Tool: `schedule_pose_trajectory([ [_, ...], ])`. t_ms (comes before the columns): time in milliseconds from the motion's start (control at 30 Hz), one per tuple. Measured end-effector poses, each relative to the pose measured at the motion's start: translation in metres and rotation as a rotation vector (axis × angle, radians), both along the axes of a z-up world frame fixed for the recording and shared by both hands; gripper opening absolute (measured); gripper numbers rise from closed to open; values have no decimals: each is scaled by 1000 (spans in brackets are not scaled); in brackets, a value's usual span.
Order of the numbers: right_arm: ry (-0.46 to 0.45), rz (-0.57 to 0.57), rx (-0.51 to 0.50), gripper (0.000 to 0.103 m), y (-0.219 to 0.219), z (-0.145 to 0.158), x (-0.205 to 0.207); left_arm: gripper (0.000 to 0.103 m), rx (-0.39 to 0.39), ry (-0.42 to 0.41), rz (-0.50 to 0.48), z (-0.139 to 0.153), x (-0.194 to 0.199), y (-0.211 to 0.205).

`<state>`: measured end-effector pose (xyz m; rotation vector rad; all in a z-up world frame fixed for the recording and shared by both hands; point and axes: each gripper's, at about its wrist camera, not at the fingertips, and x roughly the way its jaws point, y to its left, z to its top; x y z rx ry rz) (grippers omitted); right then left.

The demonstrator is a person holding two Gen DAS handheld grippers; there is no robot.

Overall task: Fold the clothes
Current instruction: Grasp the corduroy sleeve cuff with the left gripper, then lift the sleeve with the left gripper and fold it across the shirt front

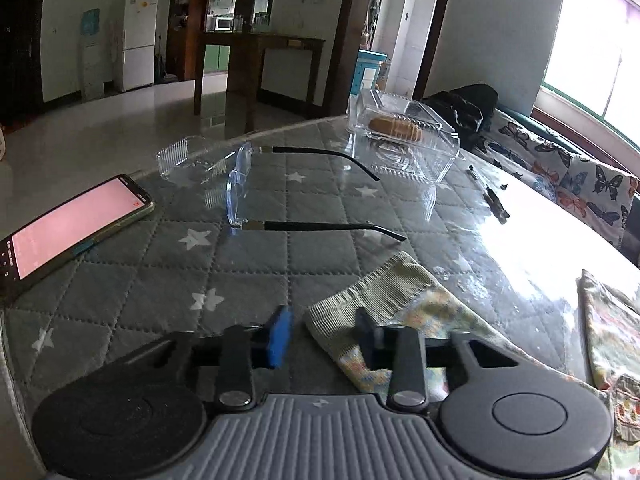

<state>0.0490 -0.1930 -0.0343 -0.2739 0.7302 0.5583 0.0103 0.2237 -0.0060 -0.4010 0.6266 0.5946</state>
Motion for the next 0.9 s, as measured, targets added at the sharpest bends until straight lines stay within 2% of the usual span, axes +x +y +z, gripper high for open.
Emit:
schedule_pose_trajectory([
  [33, -3, -1, 0, 103, 0, 0, 0, 17, -14, -7, -3, 0, 0, 1],
  [100, -10, -4, 3, 103, 0, 2, -1, 12, -38, -28, -11, 3, -2, 1],
  [267, -30, -13, 20, 103, -2, 7, -4, 10, -55, -95, -88, 22, -6, -16],
  [500, -45, -50, 53, 103, -13, 13, -5, 10, -119, -187, -312, 58, -3, -67],
  [700, -56, -84, 79, 103, -26, 17, -7, 9, -174, -211, -509, 76, 9, -123],
  [900, -63, -121, 97, 103, -40, 19, -8, 9, -215, -239, -666, 89, 18, -174],
])
